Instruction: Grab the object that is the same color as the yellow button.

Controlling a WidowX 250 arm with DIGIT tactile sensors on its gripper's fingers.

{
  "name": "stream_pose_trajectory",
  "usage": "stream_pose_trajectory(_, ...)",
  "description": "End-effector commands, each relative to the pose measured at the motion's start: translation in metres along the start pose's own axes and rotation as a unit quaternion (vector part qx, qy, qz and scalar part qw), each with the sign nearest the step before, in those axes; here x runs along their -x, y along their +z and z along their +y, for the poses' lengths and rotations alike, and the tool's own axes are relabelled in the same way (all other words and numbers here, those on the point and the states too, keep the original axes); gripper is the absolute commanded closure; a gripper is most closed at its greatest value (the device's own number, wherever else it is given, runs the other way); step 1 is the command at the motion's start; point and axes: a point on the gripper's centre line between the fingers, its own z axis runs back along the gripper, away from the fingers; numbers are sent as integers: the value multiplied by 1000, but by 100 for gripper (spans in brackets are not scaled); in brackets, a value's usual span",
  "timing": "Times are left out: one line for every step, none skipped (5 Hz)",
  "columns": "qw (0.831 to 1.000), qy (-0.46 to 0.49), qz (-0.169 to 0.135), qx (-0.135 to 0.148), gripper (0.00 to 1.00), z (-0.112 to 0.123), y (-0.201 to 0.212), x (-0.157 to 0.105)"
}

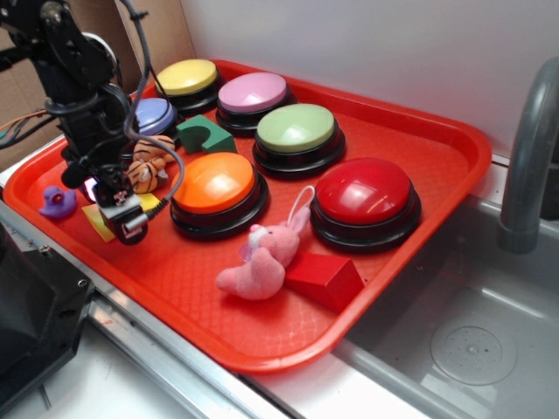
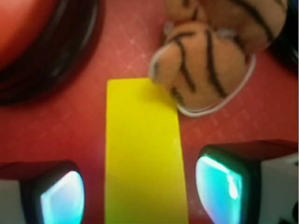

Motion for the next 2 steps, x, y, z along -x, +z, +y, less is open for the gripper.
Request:
stream_pose_trajectory(1000,2,-18,-4,100,-1,-4,-1)
stream_pose_trajectory(1000,8,-20,-10,100,-2,-1,1)
